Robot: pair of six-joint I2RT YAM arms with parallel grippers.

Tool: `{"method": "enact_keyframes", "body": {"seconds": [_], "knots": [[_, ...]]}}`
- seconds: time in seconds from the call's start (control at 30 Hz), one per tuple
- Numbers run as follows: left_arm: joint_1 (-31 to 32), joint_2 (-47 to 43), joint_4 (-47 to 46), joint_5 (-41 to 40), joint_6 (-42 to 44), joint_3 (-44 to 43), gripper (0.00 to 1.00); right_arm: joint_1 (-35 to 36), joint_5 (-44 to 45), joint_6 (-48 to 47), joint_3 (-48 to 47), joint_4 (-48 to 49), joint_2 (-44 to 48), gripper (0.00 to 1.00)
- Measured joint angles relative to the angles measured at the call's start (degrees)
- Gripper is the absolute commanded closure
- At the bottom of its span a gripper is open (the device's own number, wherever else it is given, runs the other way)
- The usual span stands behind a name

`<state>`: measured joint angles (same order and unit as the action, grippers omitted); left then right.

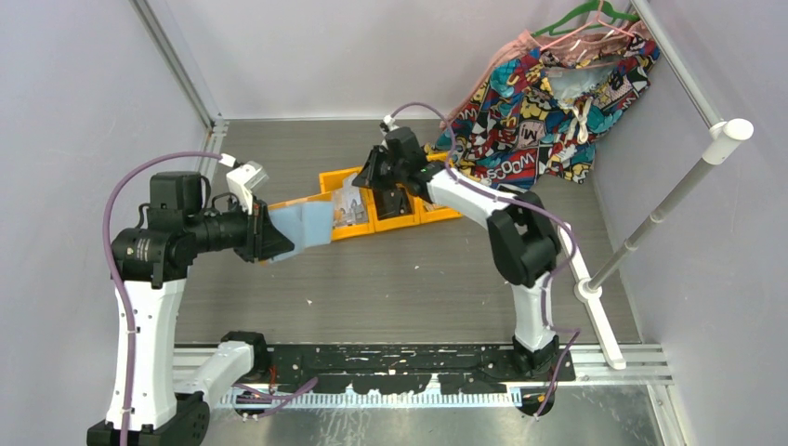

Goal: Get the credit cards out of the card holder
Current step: Place the credit card in the storage box, then remove the credit card from the card holder.

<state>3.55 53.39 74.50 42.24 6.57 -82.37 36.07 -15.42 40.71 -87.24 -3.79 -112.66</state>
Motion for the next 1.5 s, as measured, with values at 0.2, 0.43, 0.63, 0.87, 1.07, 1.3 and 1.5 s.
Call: {"method": "enact_keyframes", "body": {"seconds": [0.2, 0.43, 0.63, 0.87, 1.07, 1.3, 1.5], "knots": [[0.0, 0.0, 0.2, 0.5, 0.2, 0.0, 1.0, 0.1, 0.6, -0.1, -8.6, -1.4, -11.1, 0.97], [0.0, 0.0, 1.4, 3.7, 1.6, -0.2, 1.0, 0.9, 0.6, 0.2, -11.5, -1.0, -13.8, 0.54], [0.0, 0.1, 2.7, 4.4, 1.9, -1.6, 1.0, 1.0, 0.8, 0.0, -9.2, -0.6, -9.0, 0.4], [0.0, 0.2, 3.6, 5.8, 1.9, -2.9, 1.0, 1.1, -0.6, 1.3, 0.4, 1.4, 13.7, 0.01], [0.0, -0.1, 4.5, 8.0, 2.1, -3.7, 1.0, 4.6, -4.1, 6.0, 14.0, 12.3, 38.0, 0.01], [0.0, 0.4, 6.0, 9.4, 2.5, -3.8, 1.0, 16.9, -4.7, 5.6, 18.6, 12.7, 42.7, 0.01], [-0.1, 0.9, 6.3, 10.6, 2.7, -3.9, 1.0, 18.7, -4.1, 4.8, 22.2, 9.9, 39.4, 0.0]]}}
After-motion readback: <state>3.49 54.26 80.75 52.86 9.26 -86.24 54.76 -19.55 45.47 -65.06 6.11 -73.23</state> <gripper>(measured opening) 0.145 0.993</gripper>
